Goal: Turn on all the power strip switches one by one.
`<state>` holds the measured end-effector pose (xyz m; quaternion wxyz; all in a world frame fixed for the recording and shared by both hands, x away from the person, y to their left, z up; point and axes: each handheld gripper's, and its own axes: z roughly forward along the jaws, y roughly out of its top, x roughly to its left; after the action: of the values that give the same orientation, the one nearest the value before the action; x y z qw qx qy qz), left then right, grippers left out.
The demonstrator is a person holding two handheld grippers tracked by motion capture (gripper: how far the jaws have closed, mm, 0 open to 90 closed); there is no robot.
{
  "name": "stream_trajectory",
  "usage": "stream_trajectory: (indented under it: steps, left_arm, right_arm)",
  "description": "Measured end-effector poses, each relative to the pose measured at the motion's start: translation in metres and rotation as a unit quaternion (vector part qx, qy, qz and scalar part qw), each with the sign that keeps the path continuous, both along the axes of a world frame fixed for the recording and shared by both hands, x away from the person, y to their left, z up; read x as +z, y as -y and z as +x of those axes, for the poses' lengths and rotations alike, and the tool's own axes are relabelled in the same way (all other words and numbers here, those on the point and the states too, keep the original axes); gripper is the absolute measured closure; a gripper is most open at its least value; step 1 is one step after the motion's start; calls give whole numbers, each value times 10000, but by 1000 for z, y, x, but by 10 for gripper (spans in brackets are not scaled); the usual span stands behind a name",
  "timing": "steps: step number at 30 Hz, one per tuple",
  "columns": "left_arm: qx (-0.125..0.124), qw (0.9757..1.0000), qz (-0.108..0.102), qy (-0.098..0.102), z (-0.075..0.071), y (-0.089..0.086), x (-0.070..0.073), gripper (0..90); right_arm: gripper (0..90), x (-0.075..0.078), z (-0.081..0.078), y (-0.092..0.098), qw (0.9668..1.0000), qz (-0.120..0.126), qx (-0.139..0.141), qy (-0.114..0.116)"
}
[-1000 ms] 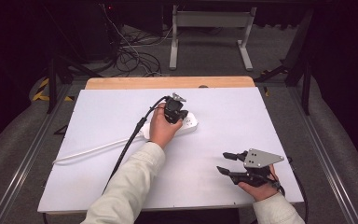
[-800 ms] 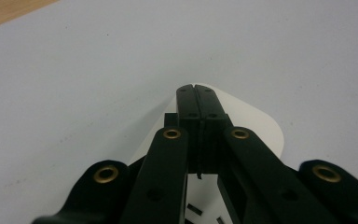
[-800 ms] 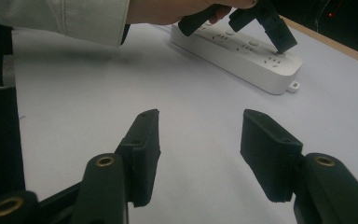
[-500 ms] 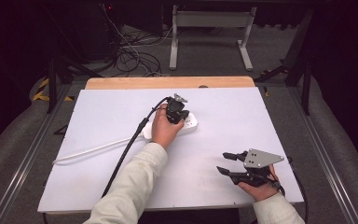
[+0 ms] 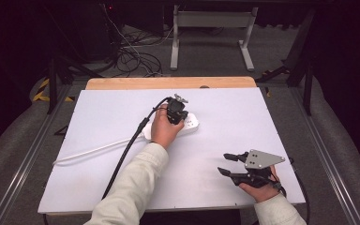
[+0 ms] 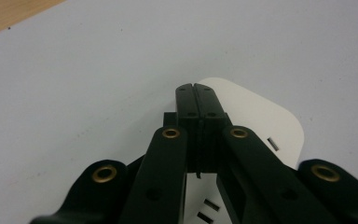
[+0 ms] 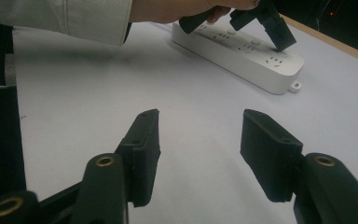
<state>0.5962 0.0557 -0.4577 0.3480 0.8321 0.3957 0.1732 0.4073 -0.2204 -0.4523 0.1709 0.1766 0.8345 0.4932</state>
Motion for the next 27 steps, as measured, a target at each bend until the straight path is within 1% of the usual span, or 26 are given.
stream_trajectory:
  steps: [3, 6, 8, 9, 11, 13, 16, 17, 18, 20, 21, 22, 25, 26, 27]
  left_arm:
    - [-55, 10000, -24, 42, 0, 0, -1, 900]
    - [-102, 9999, -92, 54, 0, 1, -1, 900]
    - [-130, 9999, -77, 58, 0, 3, -2, 900]
    - [-129, 9998, -105, 66, -1, 4, -2, 900]
    - [-146, 9998, -52, 89, -2, 5, -2, 900]
    - [-134, 9999, -28, 70, -1, 6, -2, 900]
    - [-94, 9999, -97, -33, 0, 3, -2, 900]
    - [-50, 10000, -37, -5, 0, 3, -2, 900]
    - [-73, 10000, -14, 3, 0, 2, -2, 900]
    - [-51, 9999, -109, -68, 2, 1, -2, 900]
    - [-46, 9999, -143, -72, 1, 1, -3, 900]
    - [-56, 9999, -121, -38, 1, 2, -3, 900]
    - [-61, 9999, 90, 107, -2, 7, -4, 900]
    - [-78, 9999, 100, 114, -2, 7, -4, 900]
    - [-94, 9999, 51, 86, -2, 6, -4, 900]
  right_arm:
    - [479, 0, 0, 0, 10000, 1, -1, -1]
    - [480, 0, 0, 0, 10000, -9, -2, -4]
    - [479, 0, 1, 0, 10000, -8, -3, -7]
    - [480, 0, 1, 0, 10000, -8, -2, -7]
    - [480, 0, 1, 0, 10000, -15, 5, -6]
    - [479, 0, 0, 0, 10000, -9, 3, -6]
    - [479, 0, 0, 0, 10000, 2, -2, -11]
    - [479, 0, 0, 0, 10000, -7, 8, -7]
    - [479, 0, 0, 0, 10000, -8, 8, -9]
    - [479, 0, 0, 0, 10000, -6, 7, -12]
    - [479, 0, 0, 0, 10000, -8, 9, -14]
    - [479, 0, 0, 0, 10000, -13, 9, -13]
    - [479, 0, 0, 0, 10000, -17, 4, -10]
    - [479, 0, 1, 0, 10000, -22, -1, -6]
    - [479, 0, 0, 0, 10000, -23, -6, -10]
